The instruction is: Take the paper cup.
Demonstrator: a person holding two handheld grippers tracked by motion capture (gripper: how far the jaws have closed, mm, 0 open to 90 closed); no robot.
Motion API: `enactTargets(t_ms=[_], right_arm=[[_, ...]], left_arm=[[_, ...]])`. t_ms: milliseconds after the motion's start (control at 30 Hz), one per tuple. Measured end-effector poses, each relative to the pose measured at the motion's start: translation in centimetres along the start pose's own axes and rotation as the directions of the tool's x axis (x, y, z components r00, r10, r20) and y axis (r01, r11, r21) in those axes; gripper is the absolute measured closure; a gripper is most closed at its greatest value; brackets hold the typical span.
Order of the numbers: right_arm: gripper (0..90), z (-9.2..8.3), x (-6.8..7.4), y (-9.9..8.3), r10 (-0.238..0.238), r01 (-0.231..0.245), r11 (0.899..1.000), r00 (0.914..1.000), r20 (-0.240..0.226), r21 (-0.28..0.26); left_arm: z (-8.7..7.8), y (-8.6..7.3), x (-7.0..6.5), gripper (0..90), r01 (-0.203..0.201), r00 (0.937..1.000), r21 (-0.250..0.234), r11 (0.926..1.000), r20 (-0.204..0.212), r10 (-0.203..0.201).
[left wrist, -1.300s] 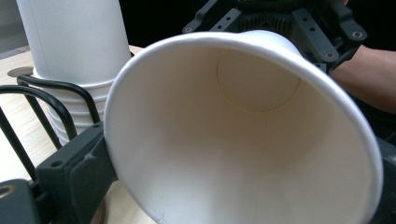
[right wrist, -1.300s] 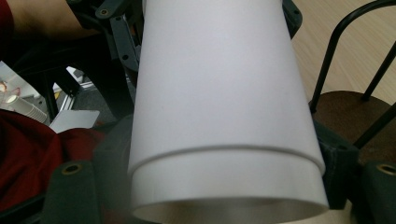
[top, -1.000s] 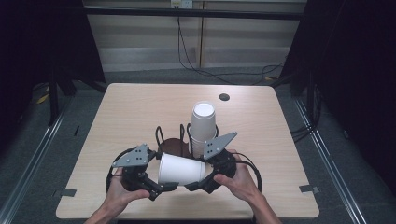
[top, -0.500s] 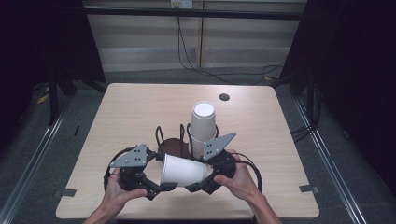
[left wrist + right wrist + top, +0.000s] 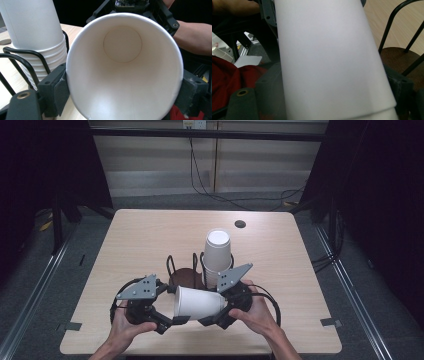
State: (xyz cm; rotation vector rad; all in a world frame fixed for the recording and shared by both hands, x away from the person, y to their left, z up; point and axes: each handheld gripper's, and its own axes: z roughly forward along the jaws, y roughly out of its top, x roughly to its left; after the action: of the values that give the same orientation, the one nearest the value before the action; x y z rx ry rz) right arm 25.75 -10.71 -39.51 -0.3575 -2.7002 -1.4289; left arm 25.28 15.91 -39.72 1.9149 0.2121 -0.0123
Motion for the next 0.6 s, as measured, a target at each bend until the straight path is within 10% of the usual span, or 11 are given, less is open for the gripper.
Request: enactTargets(t_ms=[600], right_arm=[[14.2,-1.2,0.0,-0.2,0.01,-0.008,0.999,0.9985,0.055,-0.046]], left_arm=[[-1.0,-0.1,0.4,15.1,0.026,0.999,0.042,0.9988,-0.037,-0.024]])
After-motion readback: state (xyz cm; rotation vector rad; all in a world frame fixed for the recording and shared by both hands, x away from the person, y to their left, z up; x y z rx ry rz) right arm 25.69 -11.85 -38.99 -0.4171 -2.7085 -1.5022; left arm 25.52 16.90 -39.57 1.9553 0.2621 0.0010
